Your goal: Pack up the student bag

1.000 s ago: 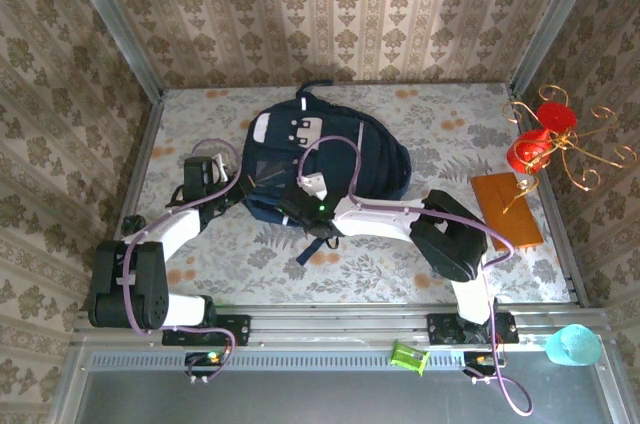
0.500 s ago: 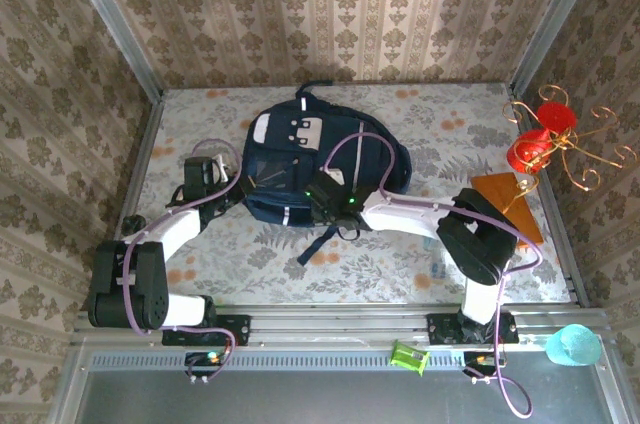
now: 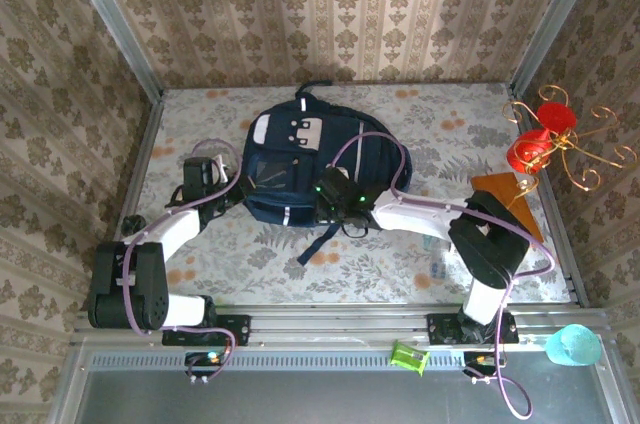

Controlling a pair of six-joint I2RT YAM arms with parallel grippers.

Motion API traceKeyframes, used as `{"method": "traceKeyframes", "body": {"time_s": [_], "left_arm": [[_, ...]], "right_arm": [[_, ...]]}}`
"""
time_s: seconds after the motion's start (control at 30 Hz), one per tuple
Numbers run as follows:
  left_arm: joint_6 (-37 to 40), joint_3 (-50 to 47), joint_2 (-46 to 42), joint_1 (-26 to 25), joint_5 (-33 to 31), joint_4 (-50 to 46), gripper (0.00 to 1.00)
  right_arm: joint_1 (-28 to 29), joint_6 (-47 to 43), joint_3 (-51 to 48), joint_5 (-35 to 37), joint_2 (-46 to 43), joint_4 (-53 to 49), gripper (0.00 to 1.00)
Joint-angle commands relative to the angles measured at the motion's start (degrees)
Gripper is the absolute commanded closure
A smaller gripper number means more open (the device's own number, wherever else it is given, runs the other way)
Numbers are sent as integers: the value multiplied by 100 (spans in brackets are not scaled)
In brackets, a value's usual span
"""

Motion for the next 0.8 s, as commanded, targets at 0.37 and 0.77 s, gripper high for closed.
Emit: {"method": "traceKeyframes", "body": {"time_s": [0.37, 0.77], "left_arm": [[254, -5, -53, 240, 20, -226, 100], [266, 7, -87, 240, 55, -248, 100]], "right_arm": [[-103, -1515, 186, 501, 148, -1594, 94], [-290, -1458, -114, -708, 139, -932, 77]]}}
